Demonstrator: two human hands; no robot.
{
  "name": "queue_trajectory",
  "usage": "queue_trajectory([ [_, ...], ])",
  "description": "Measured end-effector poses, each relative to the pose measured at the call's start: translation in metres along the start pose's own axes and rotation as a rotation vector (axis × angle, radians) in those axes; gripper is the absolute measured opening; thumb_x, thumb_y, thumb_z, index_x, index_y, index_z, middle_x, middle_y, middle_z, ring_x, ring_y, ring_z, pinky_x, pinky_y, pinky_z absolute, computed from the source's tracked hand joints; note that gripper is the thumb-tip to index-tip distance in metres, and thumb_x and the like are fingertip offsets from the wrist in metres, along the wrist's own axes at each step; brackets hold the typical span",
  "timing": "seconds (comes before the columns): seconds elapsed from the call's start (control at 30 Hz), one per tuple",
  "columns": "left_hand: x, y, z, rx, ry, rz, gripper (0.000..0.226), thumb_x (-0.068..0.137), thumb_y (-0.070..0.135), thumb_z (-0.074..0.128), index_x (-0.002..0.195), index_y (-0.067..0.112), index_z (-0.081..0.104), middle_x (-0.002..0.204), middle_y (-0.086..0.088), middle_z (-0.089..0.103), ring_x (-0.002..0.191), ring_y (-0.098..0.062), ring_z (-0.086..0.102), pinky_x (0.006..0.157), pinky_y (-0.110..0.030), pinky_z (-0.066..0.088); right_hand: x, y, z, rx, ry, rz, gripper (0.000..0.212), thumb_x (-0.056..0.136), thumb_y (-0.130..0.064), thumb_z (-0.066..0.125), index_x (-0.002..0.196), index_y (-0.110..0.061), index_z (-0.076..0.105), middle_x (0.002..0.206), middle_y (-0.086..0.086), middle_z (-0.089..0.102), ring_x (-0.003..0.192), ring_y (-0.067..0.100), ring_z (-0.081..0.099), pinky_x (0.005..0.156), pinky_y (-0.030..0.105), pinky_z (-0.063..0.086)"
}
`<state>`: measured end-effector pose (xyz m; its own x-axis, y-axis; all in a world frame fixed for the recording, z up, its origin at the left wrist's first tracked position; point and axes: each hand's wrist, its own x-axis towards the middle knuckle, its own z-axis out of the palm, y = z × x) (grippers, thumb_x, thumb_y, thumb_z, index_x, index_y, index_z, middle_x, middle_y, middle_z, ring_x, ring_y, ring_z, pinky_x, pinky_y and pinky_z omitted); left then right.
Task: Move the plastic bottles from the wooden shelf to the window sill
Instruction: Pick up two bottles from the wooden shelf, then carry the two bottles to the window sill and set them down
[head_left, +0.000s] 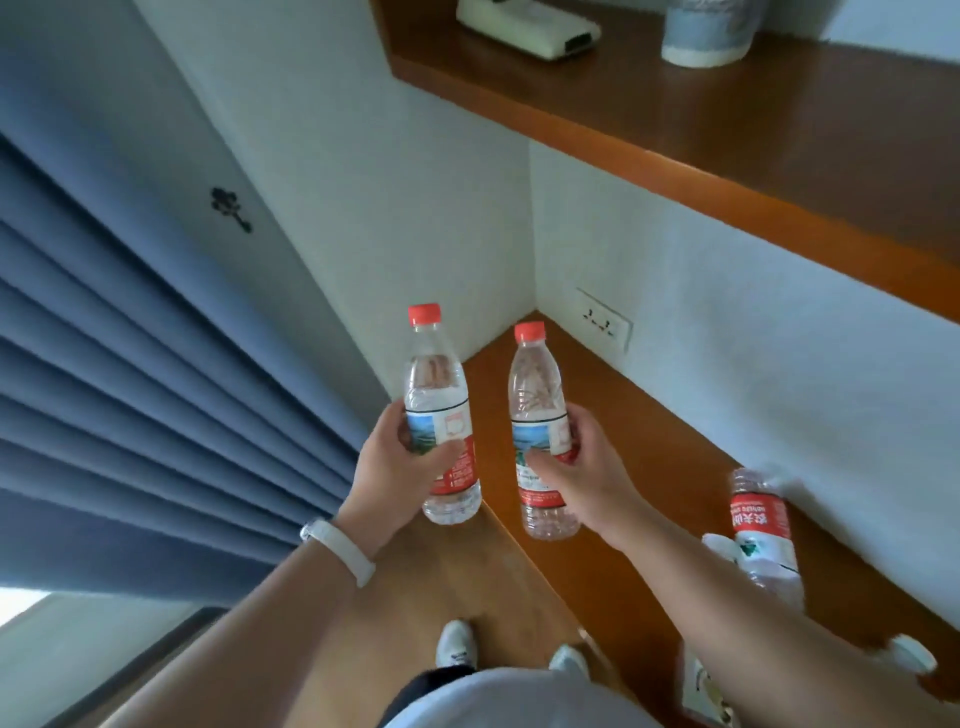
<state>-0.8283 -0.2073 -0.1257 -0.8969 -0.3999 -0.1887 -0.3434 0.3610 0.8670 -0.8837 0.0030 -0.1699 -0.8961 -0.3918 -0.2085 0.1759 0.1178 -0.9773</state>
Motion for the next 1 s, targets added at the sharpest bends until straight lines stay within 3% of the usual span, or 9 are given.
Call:
queue_trajectory([
  [0.17,-0.027,-0.018,-0.053,-0.088,0.162,-0.038,0.045,0.083,0.018,0.080,0.121,0.026,0.056,0.106,0.009,0.072,0.090,-0.004,0.071,0.069,-0.019,0.055,0.008,-0.023,0.042,0.004,-0.202,-0.075,0.054,0.085,-0.023,0.074,0.129,-0.028,0.045,0.113,-0.001,0.066,0.103,0.015,0.067,0.089,0.039,0.057],
  [0.3,-0.053,-0.039,-0.103,-0.154,0.289,-0.071,0.044,0.080,0.020,0.083,0.115,0.032,0.059,0.102,0.006,0.075,0.087,-0.013,0.074,0.074,-0.053,0.062,0.009,-0.039,0.094,-0.028,-0.294,-0.130,0.055,0.082,-0.026,0.075,0.129,-0.029,0.047,0.113,-0.001,0.066,0.105,0.016,0.067,0.089,0.040,0.057],
  [0.37,-0.068,-0.049,-0.131,-0.171,0.338,-0.068,0.045,0.078,0.022,0.083,0.114,0.035,0.059,0.102,0.007,0.076,0.085,-0.017,0.075,0.072,-0.061,0.060,0.007,-0.046,0.125,-0.043,-0.345,-0.150,0.053,0.083,-0.024,0.075,0.128,-0.030,0.047,0.112,-0.002,0.066,0.104,0.016,0.067,0.088,0.040,0.057],
  [0.47,-0.094,-0.070,-0.174,-0.200,0.411,-0.058,0.047,0.077,0.017,0.084,0.114,0.033,0.061,0.102,0.007,0.077,0.091,-0.015,0.074,0.085,-0.052,0.060,-0.001,-0.056,0.178,-0.054,-0.407,-0.175,0.050,0.084,-0.020,0.075,0.126,-0.029,0.049,0.110,-0.002,0.067,0.101,0.016,0.068,0.087,0.040,0.058],
  [0.63,-0.149,-0.116,-0.253,-0.242,0.506,-0.061,0.047,0.080,0.009,0.084,0.116,0.029,0.061,0.101,0.006,0.077,0.092,-0.012,0.074,0.085,-0.044,0.060,-0.035,-0.069,0.280,-0.070,-0.489,-0.210,0.043,0.085,-0.015,0.073,0.115,-0.038,0.053,0.106,0.001,0.069,0.097,0.018,0.069,0.086,0.043,0.058],
  [0.83,-0.225,-0.181,-0.341,-0.298,0.648,-0.098,0.058,0.066,0.037,0.085,0.119,0.032,0.062,0.107,0.004,0.076,0.099,-0.021,0.073,0.087,-0.052,0.059,-0.082,-0.078,0.401,-0.107,-0.632,-0.247,0.039,0.080,-0.020,0.070,0.112,-0.035,0.056,0.101,0.002,0.070,0.093,0.018,0.070,0.082,0.038,0.058],
  [1.0,-0.281,-0.224,-0.390,-0.311,0.749,-0.111,0.056,0.080,0.018,0.084,0.129,0.027,0.058,0.112,0.002,0.073,0.099,-0.018,0.072,0.087,-0.047,0.060,-0.121,-0.075,0.479,-0.131,-0.780,-0.258,0.038,0.088,-0.005,0.067,0.113,-0.031,0.055,0.100,0.006,0.070,0.092,0.022,0.070,0.077,0.033,0.059],
])
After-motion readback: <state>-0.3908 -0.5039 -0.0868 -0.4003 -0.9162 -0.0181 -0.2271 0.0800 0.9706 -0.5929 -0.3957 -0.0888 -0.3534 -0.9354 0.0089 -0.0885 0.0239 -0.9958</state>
